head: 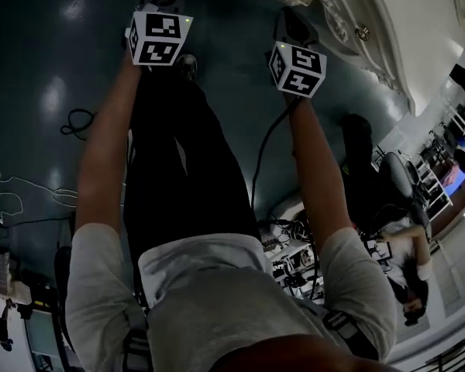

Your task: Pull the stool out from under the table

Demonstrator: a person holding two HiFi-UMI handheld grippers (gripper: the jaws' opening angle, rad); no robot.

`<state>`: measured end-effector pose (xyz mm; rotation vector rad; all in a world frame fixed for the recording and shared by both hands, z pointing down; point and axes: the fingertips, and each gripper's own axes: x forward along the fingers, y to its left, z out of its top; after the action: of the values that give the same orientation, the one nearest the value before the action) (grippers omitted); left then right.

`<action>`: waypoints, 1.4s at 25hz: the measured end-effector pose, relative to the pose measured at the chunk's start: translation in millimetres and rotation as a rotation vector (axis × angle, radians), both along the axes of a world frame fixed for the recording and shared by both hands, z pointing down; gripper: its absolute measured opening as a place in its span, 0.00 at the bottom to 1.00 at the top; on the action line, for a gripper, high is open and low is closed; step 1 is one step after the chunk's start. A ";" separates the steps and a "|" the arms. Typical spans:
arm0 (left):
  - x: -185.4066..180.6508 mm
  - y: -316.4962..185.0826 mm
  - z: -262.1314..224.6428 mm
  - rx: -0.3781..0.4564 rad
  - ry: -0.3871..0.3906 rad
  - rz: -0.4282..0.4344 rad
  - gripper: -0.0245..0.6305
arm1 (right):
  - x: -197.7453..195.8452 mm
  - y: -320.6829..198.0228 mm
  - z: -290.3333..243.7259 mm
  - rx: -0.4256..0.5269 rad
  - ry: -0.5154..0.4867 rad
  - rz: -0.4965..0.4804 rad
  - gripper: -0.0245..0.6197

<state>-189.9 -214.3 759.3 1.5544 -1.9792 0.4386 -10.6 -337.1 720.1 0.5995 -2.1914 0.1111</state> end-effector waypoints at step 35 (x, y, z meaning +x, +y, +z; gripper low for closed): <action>0.0 -88.9 123.9 -0.065 0.031 0.278 0.43 | 65.7 -128.8 167.5 -0.087 0.128 0.260 0.60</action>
<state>-189.8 -303.2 883.2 1.7902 -1.7139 0.5798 55.0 -465.9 887.6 0.8176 -1.9674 0.2953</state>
